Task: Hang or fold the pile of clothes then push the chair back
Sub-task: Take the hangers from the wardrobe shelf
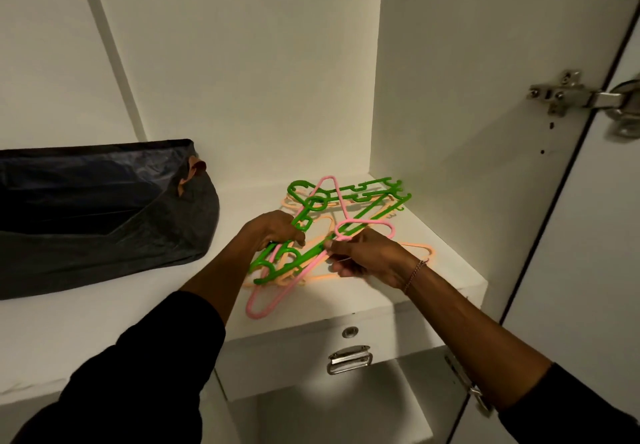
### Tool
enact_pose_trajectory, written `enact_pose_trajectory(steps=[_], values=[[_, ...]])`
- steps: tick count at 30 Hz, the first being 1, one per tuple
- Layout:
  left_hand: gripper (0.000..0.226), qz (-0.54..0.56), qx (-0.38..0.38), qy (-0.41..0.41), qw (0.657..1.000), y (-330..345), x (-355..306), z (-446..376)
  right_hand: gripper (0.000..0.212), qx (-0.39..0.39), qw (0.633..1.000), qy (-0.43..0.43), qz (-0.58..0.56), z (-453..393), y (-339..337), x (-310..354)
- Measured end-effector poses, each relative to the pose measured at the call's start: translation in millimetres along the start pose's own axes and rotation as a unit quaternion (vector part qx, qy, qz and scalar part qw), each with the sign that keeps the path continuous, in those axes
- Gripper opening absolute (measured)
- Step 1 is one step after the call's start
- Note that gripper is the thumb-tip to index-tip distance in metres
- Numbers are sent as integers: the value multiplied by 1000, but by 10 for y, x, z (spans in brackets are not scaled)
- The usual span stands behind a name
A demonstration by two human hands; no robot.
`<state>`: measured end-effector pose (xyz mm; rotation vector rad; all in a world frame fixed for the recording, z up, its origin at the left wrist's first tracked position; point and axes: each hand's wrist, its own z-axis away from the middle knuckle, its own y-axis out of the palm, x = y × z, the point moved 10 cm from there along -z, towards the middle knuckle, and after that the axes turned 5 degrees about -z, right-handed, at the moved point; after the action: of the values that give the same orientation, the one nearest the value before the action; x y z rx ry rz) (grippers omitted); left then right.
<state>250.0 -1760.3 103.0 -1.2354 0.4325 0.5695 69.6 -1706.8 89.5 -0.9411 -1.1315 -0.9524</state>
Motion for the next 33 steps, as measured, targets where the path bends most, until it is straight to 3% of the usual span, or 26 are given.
enact_pose_trajectory(steps=[6,16,20,24,27,29,33], values=[[48,-178,-102,8,979,6,-76,239,34,31,999,21,35,356,72,-79],[49,-216,-127,-12,968,241,-89,476,41,-48,999,0,-15,718,-92,-206],[42,-110,-94,-48,988,270,42,597,49,-52,983,20,-176,768,-45,-281],[13,52,-37,-51,997,401,35,794,49,-44,959,28,-279,850,5,-387],[7,204,-6,-52,978,540,-43,1001,43,-37,939,8,-343,980,83,-394],[2,255,-3,-56,965,630,-61,1142,40,-55,924,-7,-377,1068,73,-399],[17,303,-10,-8,953,685,-75,1422,39,-54,916,-15,-397,1238,153,-394]])
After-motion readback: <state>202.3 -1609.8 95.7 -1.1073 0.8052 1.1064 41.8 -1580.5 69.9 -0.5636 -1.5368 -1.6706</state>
